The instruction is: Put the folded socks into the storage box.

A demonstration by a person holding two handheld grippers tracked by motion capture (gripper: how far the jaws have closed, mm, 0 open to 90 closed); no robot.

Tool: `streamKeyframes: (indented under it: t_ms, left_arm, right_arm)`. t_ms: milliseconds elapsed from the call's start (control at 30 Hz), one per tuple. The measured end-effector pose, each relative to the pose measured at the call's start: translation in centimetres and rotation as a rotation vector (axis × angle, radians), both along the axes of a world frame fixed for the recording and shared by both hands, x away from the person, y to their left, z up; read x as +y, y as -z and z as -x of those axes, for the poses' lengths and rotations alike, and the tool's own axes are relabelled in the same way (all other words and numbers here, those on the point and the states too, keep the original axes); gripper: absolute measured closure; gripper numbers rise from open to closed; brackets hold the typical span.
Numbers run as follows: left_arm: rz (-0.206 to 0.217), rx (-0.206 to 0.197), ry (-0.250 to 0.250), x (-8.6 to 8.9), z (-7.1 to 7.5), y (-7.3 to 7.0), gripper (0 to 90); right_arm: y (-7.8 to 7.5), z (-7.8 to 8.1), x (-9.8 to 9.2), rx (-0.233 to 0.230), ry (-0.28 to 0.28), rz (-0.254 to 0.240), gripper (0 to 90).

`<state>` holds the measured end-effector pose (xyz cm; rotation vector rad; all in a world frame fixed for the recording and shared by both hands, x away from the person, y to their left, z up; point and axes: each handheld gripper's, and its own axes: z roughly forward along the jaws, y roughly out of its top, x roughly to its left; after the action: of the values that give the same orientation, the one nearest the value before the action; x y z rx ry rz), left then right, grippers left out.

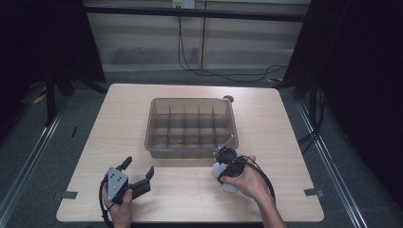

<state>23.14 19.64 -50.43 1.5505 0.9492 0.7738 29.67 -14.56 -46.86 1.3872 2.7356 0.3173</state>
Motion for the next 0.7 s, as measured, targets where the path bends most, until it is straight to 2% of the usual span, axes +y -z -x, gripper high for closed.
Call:
streamKeyframes:
  t_ms: [200,333,500,700]
  left_arm:
    - [0.001,-0.005,0.0,0.0,0.0,0.0,15.9]
    - [0.002,-0.005,-0.002,0.0,0.0,0.0,15.9]
    - [0.013,-0.006,0.001,0.0,0.1,0.0,15.9]
    - [0.009,-0.006,0.0,0.1,0.0,0.0,15.9]
  right_arm:
    - [-0.3,0.1,0.1,0.004,0.006,0.005,55.3]
    - [-0.6,0.1,-0.6,0.012,0.028,-0.052,57.4]
    - [-0.9,0.3,-0.9,0.014,0.03,-0.092,58.6]
    - [-1.9,0.4,-1.4,-0.006,0.033,-0.109,59.1]
